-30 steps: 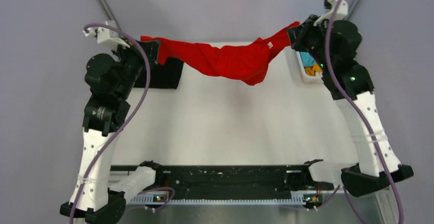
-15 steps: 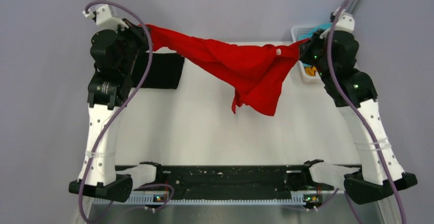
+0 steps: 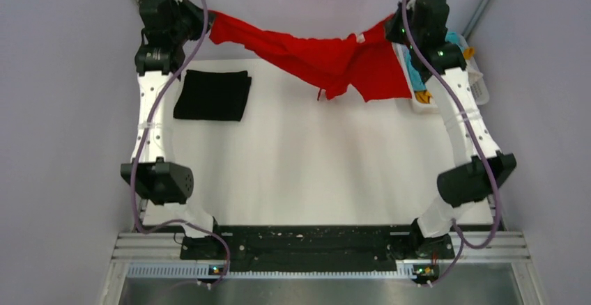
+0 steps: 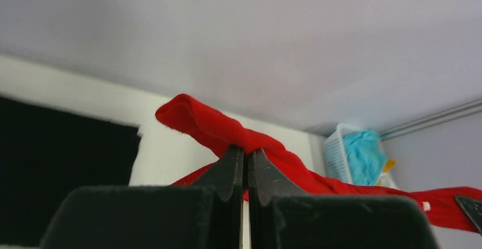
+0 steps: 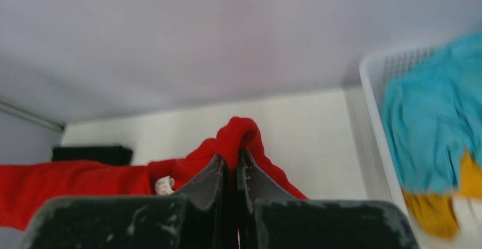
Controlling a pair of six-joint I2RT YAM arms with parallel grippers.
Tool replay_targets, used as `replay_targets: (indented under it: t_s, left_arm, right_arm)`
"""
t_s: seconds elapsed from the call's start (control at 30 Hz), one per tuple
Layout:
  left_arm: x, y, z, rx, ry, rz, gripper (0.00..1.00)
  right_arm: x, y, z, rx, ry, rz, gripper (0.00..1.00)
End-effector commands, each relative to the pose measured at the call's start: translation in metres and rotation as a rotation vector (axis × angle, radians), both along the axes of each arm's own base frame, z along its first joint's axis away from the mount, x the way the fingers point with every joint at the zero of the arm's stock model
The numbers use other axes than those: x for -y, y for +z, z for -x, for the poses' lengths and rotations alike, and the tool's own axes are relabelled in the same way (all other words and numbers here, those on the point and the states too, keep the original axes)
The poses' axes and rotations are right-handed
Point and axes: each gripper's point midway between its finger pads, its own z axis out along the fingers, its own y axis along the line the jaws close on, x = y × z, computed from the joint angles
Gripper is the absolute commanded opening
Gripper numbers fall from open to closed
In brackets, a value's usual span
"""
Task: Fold and stack the t-shirts
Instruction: Flatten out the tshirt
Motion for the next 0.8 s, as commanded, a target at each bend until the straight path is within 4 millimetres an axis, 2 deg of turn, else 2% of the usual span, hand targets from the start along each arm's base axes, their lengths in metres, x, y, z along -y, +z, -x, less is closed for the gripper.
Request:
replay_targets:
  t_s: [0.0,0.07,0.17,0.23,0.3,0.4,0.47,0.57,0.63,0.7,0.77]
  left_arm:
    - [0.014,0.092,-0.019,0.236,-0.106,0.082,0.0]
    - [0.014,0.11,-0.016,0.287,-0.104,0.085,0.0]
    - [0.003,0.125,-0.003,0.328,-0.041,0.046,0.0]
    - [-0.007,0.127,0.009,0.328,0.015,0.006,0.0]
    - [-0.023,0.117,0.021,0.296,0.104,-0.021,0.0]
    - [-0.045,0.1,0.05,0.27,0.236,-0.054,0.0]
    - [-0.055,0.083,0.068,0.253,0.294,-0.064,0.0]
    - [-0.053,0.072,0.098,0.261,0.293,-0.069,0.0]
    - [-0.052,0.076,0.116,0.291,0.291,-0.073,0.0]
    - [-0.052,0.084,0.128,0.316,0.295,-0.075,0.0]
    - [-0.049,0.088,0.128,0.323,0.279,-0.074,0.0]
  right_arm:
    - [-0.007,0.145,-0.044,0.391,0.046,-0.034,0.0]
    - [-0.012,0.166,-0.044,0.441,0.071,-0.04,0.0]
    - [-0.002,0.181,-0.035,0.491,0.032,-0.023,0.0]
    - [0.005,0.181,-0.025,0.501,0.013,-0.005,0.0]
    - [0.008,0.172,-0.012,0.464,0.017,0.014,0.0]
    - [0.001,0.154,0.013,0.408,0.095,0.042,0.0]
    - [-0.012,0.153,0.046,0.424,0.206,0.035,0.0]
    - [-0.037,0.154,0.093,0.477,0.398,0.007,0.0]
    - [-0.041,0.16,0.118,0.509,0.449,-0.021,0.0]
    - [-0.038,0.169,0.132,0.524,0.445,-0.036,0.0]
    - [-0.031,0.168,0.131,0.491,0.394,-0.055,0.0]
